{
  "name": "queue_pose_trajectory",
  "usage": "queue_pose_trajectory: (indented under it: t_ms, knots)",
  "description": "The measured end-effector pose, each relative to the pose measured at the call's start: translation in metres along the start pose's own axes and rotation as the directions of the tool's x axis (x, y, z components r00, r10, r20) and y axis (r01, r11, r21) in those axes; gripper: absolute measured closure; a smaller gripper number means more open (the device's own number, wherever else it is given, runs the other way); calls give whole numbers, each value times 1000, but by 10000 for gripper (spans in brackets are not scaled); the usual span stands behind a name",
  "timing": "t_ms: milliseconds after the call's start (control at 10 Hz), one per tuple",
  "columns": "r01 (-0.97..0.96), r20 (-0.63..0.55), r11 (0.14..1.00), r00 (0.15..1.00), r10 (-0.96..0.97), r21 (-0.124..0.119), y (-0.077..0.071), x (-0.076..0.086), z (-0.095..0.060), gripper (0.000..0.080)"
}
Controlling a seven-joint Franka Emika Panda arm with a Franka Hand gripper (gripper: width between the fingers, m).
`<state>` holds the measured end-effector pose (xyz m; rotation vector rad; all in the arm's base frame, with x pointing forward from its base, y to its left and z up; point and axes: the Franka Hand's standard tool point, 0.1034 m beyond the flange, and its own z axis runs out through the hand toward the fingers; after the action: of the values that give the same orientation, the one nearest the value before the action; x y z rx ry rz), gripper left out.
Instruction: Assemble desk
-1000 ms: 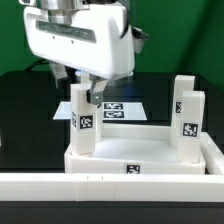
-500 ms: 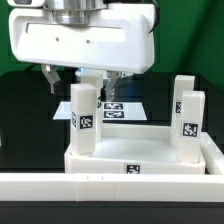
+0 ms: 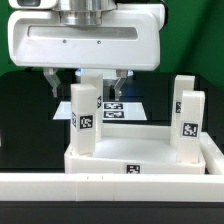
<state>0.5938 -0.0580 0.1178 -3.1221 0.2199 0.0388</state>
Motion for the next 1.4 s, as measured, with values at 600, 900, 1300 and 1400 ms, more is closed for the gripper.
queue_pose_trajectory:
  t_ms: [600, 900, 1300, 1400]
  knots:
    - [350, -13, 936, 936, -350, -46, 5, 6, -1, 357]
    - [348, -13, 936, 937, -349, -46, 5, 6, -1, 509]
    - [148, -22, 988, 989, -149, -41, 5, 6, -1, 509]
    - [67, -26, 997, 997, -68, -38, 6, 6, -2, 509]
